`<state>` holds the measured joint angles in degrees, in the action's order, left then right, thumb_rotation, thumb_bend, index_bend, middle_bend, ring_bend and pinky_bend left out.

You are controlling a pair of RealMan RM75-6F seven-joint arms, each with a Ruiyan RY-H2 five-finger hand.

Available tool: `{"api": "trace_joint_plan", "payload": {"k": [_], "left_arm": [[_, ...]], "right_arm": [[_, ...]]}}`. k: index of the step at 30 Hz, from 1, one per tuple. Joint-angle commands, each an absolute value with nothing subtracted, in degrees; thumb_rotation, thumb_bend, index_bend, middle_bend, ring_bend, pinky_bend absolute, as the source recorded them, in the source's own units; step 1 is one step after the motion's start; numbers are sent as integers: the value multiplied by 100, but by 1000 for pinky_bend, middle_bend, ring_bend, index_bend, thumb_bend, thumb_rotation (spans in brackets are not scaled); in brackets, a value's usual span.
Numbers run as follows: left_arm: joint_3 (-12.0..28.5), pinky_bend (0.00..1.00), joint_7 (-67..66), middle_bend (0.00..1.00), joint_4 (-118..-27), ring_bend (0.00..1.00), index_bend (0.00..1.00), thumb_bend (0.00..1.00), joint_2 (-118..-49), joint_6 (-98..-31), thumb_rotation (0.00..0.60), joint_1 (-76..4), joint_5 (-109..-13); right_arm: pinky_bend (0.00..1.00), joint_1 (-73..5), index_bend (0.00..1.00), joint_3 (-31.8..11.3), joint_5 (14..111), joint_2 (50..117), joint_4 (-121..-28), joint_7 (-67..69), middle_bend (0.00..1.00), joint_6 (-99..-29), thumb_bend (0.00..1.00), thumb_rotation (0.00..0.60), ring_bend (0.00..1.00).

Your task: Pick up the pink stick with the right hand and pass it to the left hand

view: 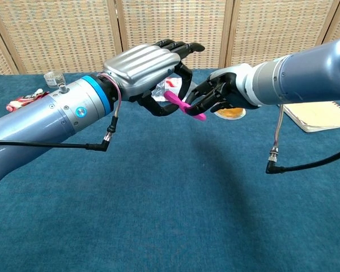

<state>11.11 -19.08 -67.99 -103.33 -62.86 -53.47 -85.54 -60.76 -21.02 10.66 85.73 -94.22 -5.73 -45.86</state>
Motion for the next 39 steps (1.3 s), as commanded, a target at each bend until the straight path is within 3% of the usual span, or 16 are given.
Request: {"api": "trace_joint_plan", "payload": {"k": [1,6,11,39], "left_arm": [[1128,0,-1903,0,-6793,0,714,472,-10334,-6272,600,-5365,-8543],[1134,0,-1881,0,-6785,0,796,485,-10361,-6284,600,-5370,-8532],[1145,0,-1865,0,-6762,0,814,488,-10383,-6322,600,-5367,-8532],[1223,0,-1694,0,-6842,0,821,492,-10071,-6577,600,-5276,-8557]], "right_arm": [[0,-6072,664,-2097,1073,8570,-9415,-563,59,-4576,585,600,0],[0,-6060,665,-2089,1089,8561,-9399,-541,59,-4560,585,600,0],[0,-6034,668,-2074,1114,8543,-9378,-514,59,-4545,585,600,0],[0,-5893,726,-1972,1247,8402,-9322,-437,74,-4506,589,600,0]]}}
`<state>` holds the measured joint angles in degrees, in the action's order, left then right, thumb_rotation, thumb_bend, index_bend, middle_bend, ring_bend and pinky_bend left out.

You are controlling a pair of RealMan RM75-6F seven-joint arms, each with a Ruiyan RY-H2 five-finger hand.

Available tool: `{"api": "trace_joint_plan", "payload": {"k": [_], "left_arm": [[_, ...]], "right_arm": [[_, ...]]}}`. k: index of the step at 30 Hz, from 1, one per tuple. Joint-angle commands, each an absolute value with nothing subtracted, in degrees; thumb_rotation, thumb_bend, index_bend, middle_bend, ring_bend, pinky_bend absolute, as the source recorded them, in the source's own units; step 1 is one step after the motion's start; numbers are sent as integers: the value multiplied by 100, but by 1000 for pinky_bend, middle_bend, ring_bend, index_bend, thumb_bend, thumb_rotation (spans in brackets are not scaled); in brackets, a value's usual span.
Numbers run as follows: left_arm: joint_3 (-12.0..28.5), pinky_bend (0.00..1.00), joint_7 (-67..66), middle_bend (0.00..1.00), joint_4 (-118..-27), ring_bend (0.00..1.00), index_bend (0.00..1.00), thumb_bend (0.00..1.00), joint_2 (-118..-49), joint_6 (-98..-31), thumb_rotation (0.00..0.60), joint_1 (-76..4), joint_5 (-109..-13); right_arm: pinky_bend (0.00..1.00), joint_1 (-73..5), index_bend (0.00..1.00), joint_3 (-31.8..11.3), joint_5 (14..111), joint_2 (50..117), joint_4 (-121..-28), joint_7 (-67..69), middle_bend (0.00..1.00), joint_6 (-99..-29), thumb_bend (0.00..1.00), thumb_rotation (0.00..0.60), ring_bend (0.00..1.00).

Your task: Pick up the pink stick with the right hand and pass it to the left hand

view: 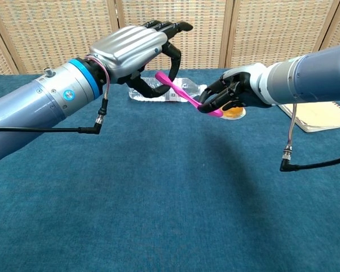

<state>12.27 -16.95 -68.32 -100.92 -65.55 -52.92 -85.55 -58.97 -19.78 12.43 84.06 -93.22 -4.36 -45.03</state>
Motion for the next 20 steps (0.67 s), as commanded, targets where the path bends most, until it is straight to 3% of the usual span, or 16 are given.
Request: {"api": "trace_joint_plan", "payload": {"k": [1,20], "left_arm": [[1230,0,-1691,0,-6850,0,821,492,-10049,-6594,600,-5267,-8557],[1723,0,-1429,0,-7266,0,821,494,-9182,-6988,600,-5007,-8221]], "right_arm": [[0,-5888,728,-1966,1251,8397,-9323,-438,74,-4509,589,600,0],[0,-5730,731,-1910,1288,8227,-9401,-407,74,-4619,589,600,0]]}}
